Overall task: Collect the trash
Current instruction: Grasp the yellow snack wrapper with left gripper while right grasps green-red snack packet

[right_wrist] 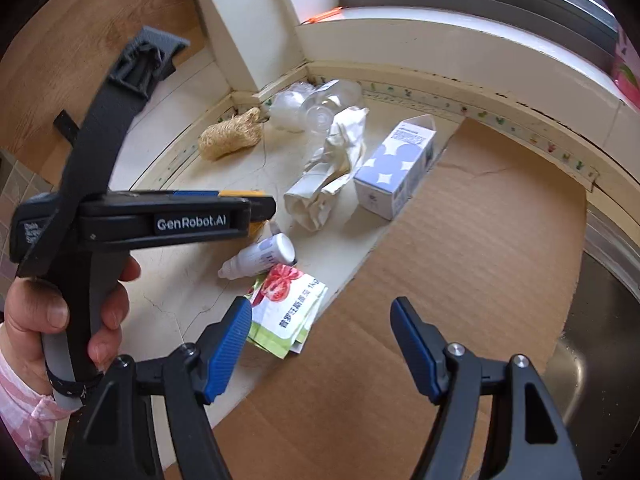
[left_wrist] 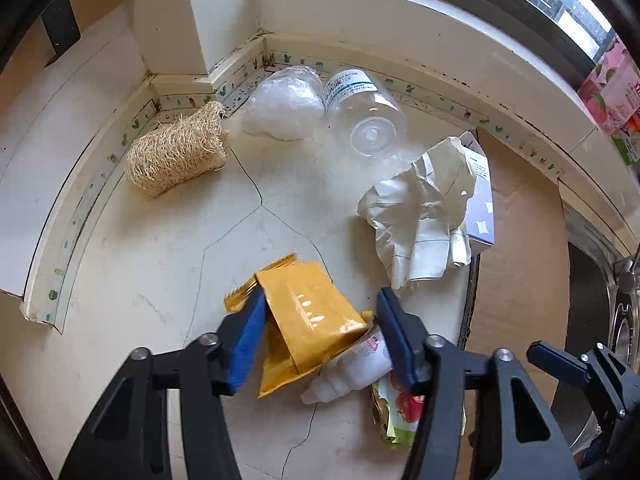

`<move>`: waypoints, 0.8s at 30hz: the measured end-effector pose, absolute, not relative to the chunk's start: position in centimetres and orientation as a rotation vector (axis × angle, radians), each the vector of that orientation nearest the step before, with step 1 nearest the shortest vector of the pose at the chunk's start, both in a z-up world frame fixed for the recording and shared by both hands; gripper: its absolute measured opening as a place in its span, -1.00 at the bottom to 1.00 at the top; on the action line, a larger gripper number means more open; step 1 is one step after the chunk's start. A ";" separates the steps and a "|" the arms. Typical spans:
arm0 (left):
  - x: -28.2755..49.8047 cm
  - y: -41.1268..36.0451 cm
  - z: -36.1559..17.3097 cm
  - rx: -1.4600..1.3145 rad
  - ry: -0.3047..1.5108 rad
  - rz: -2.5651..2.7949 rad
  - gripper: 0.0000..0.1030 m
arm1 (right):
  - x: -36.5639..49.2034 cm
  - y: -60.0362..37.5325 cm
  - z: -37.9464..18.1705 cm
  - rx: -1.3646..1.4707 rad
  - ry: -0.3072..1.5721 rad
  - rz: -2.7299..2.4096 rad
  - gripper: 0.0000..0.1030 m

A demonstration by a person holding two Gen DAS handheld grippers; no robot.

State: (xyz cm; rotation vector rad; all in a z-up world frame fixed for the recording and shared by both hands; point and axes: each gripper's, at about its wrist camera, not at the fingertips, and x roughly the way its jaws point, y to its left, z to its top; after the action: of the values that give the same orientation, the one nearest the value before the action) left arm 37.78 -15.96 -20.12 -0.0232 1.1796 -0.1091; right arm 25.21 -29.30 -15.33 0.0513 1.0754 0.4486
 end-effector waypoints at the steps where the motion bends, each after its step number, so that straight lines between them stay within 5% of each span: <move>1: 37.7 -15.7 -20.2 -0.033 1.181 -0.115 -0.03 | 25.2 -28.9 -15.5 0.042 1.080 0.455 0.41; 14: 35.3 -12.0 -20.6 -0.099 1.176 -0.097 -0.03 | 26.5 -24.7 -17.8 -0.094 1.104 0.441 0.39; 18: 34.6 -10.4 -20.9 -0.166 1.171 -0.100 -0.05 | 26.4 -23.5 -18.1 -0.178 1.087 0.434 0.12; 24: 34.1 -8.3 -21.2 -0.248 1.156 -0.103 -0.52 | 27.0 -23.2 -19.0 -0.181 1.110 0.450 -0.11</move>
State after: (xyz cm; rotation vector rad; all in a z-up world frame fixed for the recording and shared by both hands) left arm 34.06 -8.29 -21.23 -0.2477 1.1558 -0.1035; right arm 26.96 -23.15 -19.02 -0.1806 1.1100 0.4499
